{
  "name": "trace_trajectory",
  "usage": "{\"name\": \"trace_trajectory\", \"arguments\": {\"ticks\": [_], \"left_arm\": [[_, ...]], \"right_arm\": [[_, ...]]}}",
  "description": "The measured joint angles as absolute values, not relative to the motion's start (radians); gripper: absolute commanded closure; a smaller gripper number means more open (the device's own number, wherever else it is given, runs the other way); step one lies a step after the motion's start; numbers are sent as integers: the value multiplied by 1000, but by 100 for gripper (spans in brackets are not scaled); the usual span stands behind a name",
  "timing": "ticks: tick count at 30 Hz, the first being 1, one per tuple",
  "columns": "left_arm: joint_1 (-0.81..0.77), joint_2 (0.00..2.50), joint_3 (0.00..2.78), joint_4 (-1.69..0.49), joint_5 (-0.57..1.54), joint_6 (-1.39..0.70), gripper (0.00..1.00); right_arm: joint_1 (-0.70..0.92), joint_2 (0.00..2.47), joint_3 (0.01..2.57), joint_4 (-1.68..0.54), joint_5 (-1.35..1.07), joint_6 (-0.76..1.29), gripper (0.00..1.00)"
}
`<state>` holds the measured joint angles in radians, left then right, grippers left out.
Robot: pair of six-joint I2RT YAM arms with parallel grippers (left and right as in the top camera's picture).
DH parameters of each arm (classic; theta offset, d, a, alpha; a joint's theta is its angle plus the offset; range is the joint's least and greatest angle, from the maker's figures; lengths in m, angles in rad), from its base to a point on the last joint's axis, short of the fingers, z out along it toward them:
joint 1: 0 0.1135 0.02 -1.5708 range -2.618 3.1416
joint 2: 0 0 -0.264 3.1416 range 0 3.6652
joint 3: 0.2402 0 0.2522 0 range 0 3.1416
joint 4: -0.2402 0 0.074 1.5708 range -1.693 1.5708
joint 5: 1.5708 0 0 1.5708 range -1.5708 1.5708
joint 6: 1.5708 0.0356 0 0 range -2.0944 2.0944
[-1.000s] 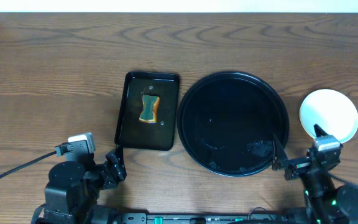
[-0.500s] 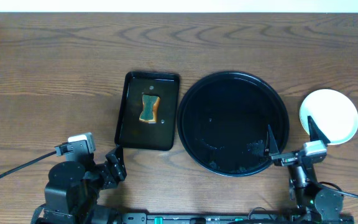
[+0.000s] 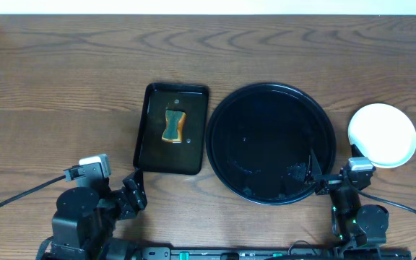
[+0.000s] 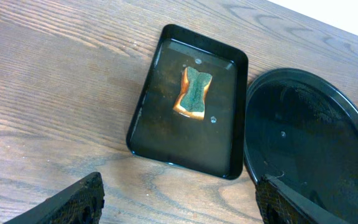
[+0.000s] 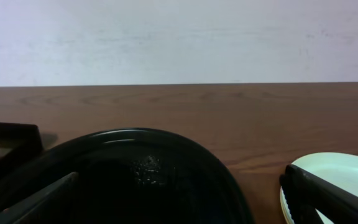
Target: Clean dirty plates on tray and stack at the side
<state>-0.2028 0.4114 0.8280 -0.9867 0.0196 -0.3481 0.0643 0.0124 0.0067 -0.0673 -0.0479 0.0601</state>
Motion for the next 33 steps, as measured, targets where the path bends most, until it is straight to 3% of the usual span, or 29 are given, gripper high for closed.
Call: {"name": "trace_trajectory", "arguments": {"ticks": [28,33], "left_arm": [[-187,409,827,-997,19,-327,21],[-137,341,746,-892,20,-252,21]], "right_arm": [[64,12,7,-67,-47,77,1],[64,12,7,-67,-47,80,1]]}}
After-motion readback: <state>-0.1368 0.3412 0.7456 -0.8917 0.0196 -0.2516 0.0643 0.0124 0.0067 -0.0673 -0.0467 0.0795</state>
